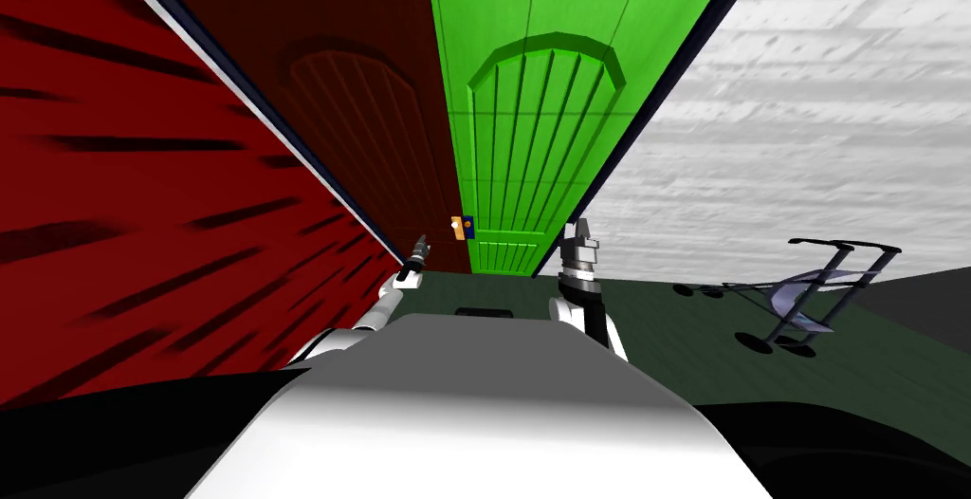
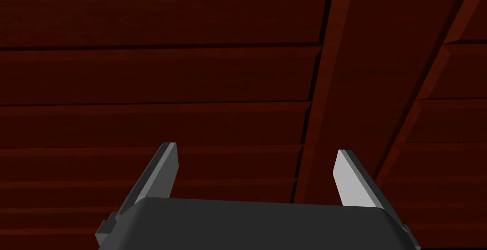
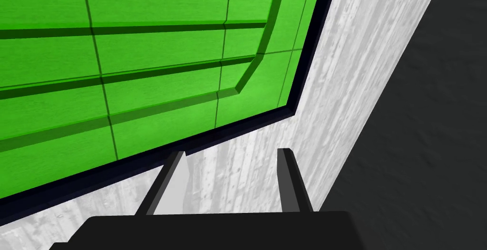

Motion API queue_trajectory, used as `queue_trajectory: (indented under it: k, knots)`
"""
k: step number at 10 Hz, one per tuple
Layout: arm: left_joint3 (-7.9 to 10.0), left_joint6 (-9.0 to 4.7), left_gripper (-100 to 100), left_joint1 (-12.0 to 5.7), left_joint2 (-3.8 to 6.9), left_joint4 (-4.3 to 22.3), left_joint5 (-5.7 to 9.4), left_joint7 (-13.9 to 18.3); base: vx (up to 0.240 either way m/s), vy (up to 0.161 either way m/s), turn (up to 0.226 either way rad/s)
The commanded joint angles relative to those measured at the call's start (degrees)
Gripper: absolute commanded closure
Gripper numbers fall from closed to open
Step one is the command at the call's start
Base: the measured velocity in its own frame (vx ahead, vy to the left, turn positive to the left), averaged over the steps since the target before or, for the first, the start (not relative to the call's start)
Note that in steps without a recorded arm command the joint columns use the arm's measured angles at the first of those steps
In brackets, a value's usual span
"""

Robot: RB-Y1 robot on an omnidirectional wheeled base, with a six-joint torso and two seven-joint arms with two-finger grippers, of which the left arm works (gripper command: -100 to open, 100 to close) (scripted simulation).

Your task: Pull the door open

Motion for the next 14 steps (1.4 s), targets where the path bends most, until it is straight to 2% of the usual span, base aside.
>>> queue_trajectory:
  k: [1,4,7,8,9,10,14]
  knots:
    - [1.24,0.14,-100,0.81,0.49,0.36,0.13,-0.41,0.126,0.109,0.06]
    - [1.07,0.07,-100,0.1,-0.12,0.33,0.02,-0.6,0.183,-0.011,-0.054]
    - [-0.33,-0.12,-100,-1.53,-1.81,-0.47,-0.34,-0.7,0.213,-0.118,-0.14]
    - [-1.19,-0.23,-100,-2.4,-2.74,-0.98,-0.54,-0.72,0.173,-0.191,-0.237]
    - [-0.59,-0.07,-100,-1.79,-2.45,-0.98,-0.46,-0.92,0.075,-0.084,-0.048]
    - [-0.59,-0.07,100,-1.79,-2.45,-0.98,-0.46,-0.92,-0.006,0.009,0.049]
    - [-0.59,-0.07,100,-1.79,-2.45,-0.98,-0.46,-0.92,-0.019,0.015,-0.012]
